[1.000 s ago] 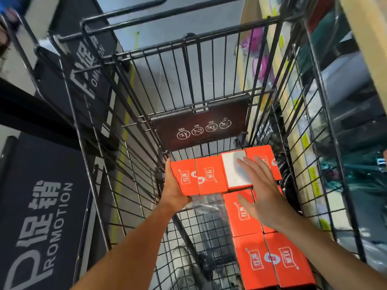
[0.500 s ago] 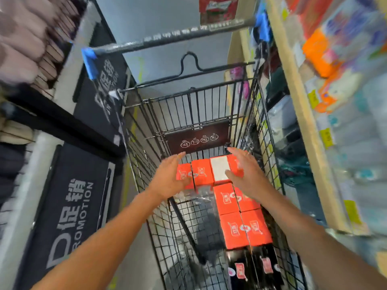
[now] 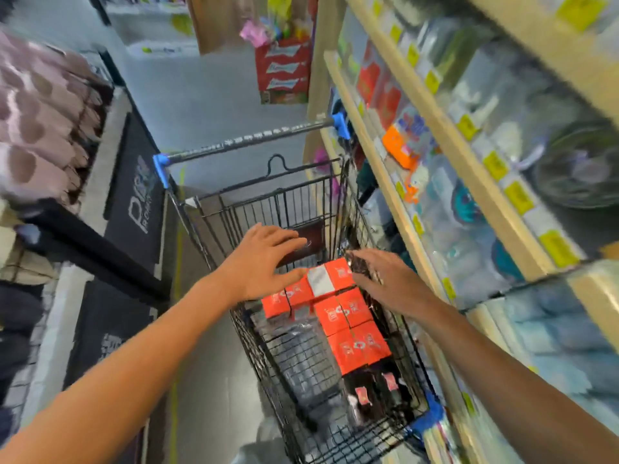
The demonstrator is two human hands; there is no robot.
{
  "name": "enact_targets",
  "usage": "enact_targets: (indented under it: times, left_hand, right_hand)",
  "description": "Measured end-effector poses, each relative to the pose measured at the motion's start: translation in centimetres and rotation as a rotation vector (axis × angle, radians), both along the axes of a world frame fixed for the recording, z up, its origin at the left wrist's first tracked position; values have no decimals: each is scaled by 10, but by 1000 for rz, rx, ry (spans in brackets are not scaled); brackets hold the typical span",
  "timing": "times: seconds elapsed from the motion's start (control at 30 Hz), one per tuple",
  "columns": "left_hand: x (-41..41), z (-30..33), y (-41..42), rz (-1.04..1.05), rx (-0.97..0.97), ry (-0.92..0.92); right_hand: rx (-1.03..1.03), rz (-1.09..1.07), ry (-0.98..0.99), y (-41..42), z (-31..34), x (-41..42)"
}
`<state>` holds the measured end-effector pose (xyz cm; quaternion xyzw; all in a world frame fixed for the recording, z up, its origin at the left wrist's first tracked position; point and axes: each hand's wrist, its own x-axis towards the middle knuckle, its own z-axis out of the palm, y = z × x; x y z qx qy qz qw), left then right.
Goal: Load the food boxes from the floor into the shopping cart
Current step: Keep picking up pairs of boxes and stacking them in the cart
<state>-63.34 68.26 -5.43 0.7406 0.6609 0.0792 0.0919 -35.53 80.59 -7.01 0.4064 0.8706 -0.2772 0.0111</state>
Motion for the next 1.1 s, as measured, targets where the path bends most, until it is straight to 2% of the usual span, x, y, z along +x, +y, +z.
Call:
enact_targets:
  times: [0.23, 0.57, 0.77, 1.1]
  left_hand:
    - [39, 52, 9, -199, -39, 9]
    - [157, 87, 15, -549, 18, 12]
    - [233, 119, -26, -729, 23, 38]
    - [346, 138, -110, -1065, 9, 120]
  right_hand:
    - [119, -191, 59, -62, 59, 47]
    - [198, -486, -61, -161, 120, 161]
    - [233, -632, -96, -251, 138, 227]
    - [299, -929, -130, -418, 160, 299]
